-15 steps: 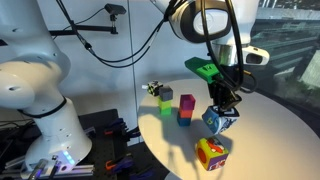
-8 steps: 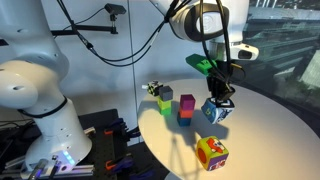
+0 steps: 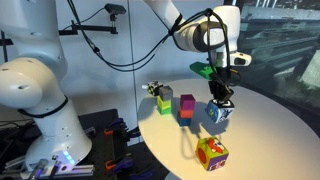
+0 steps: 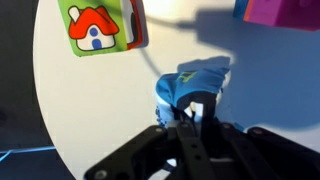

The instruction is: Remove the top soft block from the bottom soft toy block

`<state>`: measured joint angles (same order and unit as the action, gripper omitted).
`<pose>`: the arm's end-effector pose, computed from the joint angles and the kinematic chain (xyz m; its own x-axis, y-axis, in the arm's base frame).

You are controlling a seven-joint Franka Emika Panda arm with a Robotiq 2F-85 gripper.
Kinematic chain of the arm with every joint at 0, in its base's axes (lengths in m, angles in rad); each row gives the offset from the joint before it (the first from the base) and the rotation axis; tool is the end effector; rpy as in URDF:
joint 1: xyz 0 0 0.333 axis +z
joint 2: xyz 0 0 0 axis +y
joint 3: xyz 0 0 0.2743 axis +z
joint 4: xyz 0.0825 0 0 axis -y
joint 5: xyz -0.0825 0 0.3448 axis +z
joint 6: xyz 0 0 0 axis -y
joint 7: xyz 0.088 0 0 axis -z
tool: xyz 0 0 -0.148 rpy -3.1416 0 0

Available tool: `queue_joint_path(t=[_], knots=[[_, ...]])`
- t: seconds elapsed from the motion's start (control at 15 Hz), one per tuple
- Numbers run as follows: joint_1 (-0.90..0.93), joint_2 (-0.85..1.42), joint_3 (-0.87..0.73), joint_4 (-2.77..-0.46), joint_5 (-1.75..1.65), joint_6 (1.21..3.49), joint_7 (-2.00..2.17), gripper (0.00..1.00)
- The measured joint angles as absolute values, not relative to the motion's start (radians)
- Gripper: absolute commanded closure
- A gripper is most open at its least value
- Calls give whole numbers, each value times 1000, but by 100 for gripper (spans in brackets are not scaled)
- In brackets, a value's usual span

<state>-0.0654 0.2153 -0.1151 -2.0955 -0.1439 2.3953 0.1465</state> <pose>0.5401 -0.1038 0.2729 0.9723 -0.2134 0.0957 -0.2239 -0.9675 0.1176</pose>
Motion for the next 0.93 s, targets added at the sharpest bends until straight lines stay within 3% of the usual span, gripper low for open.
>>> queue_joint_path(t=[0.47, 0.53, 0.73, 0.93], knots=[[-30, 337, -128, -2035, -241, 2431, 237, 93], [-23, 348, -131, -2031, -249, 2434, 244, 60], [-2, 374, -143, -2023, -279, 2442, 264, 42], [13, 388, -150, -2018, -295, 2444, 274, 17]])
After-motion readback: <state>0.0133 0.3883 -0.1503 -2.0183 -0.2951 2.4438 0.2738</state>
